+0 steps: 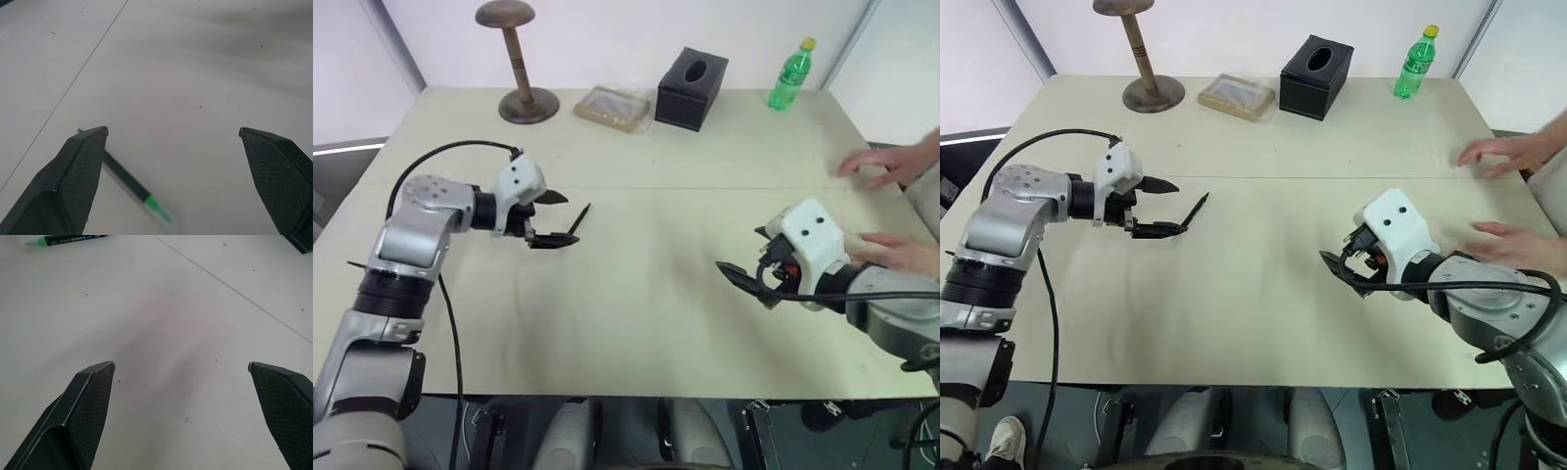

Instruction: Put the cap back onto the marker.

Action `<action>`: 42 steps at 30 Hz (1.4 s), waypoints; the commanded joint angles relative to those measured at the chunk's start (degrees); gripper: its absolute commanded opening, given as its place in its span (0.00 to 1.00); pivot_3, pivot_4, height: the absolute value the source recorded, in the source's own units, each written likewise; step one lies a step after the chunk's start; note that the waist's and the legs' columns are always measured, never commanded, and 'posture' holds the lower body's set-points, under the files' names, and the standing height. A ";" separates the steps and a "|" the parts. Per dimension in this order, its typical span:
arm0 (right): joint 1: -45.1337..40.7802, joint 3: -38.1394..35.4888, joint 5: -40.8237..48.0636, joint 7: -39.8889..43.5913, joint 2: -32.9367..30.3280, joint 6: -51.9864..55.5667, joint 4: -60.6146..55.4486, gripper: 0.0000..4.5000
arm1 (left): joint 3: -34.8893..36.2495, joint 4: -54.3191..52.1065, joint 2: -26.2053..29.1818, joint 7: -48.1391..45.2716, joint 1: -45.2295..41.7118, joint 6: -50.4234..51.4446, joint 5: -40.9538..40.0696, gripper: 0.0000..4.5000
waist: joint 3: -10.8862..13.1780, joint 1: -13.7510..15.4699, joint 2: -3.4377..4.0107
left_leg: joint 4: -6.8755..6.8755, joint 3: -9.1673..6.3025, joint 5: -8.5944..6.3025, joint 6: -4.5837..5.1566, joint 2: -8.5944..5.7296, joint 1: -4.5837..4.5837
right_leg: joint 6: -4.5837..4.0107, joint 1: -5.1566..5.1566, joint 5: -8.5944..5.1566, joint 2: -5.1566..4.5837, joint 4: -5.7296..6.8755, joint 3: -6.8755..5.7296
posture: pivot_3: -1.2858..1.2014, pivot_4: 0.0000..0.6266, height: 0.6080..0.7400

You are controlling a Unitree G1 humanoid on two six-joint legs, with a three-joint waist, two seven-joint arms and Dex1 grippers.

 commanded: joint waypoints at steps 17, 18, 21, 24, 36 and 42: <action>1.03 -1.34 -5.54 2.71 0.10 -1.93 0.38 0.99 | 0.37 -4.79 -1.96 6.43 1.09 3.43 0.28 1.00 | 0.01 -0.05 -0.01 | 0.00 0.01 0.00 0.00 -0.01 -0.01 | 0.00 -0.01 0.00 0.00 0.00 0.00 | 0.52 0.24 1.00; 0.85 -1.27 -5.66 2.86 0.24 -1.97 0.50 0.99 | 0.37 -5.12 -1.98 6.82 1.27 3.56 0.36 1.00 | 0.01 -0.04 -0.01 | -0.01 0.01 0.00 0.00 -0.01 -0.01 | 0.00 -0.02 0.00 0.00 0.00 0.00 | 0.52 0.24 1.00; 0.38 -0.51 -6.66 3.33 0.32 -2.41 1.20 0.99 | 0.46 -6.27 -2.27 7.87 1.62 4.50 0.09 1.00 | 0.01 0.00 -0.01 | 0.00 0.01 0.00 0.00 -0.01 -0.02 | 0.00 -0.02 0.00 0.00 0.00 0.00 | 0.52 0.24 1.00; -0.28 0.03 -7.33 3.51 0.62 -2.55 1.80 0.99 | 0.49 -6.70 -2.58 9.39 1.94 5.37 0.28 1.00 | 0.01 0.00 -0.01 | 0.00 0.01 0.00 0.00 -0.01 -0.01 | 0.00 -0.01 0.00 -0.01 0.00 0.00 | 0.52 0.24 1.00; -0.48 1.78 -9.02 3.69 2.86 -2.44 1.45 0.99 | 1.19 -5.64 -6.64 23.68 4.18 10.36 4.67 1.00 | 0.01 0.07 -0.01 | 0.00 0.01 0.00 0.00 -0.03 -0.02 | 0.01 -0.01 0.00 -0.03 0.01 0.00 | 0.52 0.24 1.00; -0.03 2.21 -10.17 2.62 4.73 -2.22 0.65 0.99 | 1.72 -0.90 -12.30 31.67 3.15 13.71 5.87 1.00 | 0.01 0.11 -0.02 | 0.00 0.01 0.00 0.00 -0.05 -0.02 | 0.01 -0.02 0.01 -0.03 0.01 0.00 | 0.52 0.24 1.00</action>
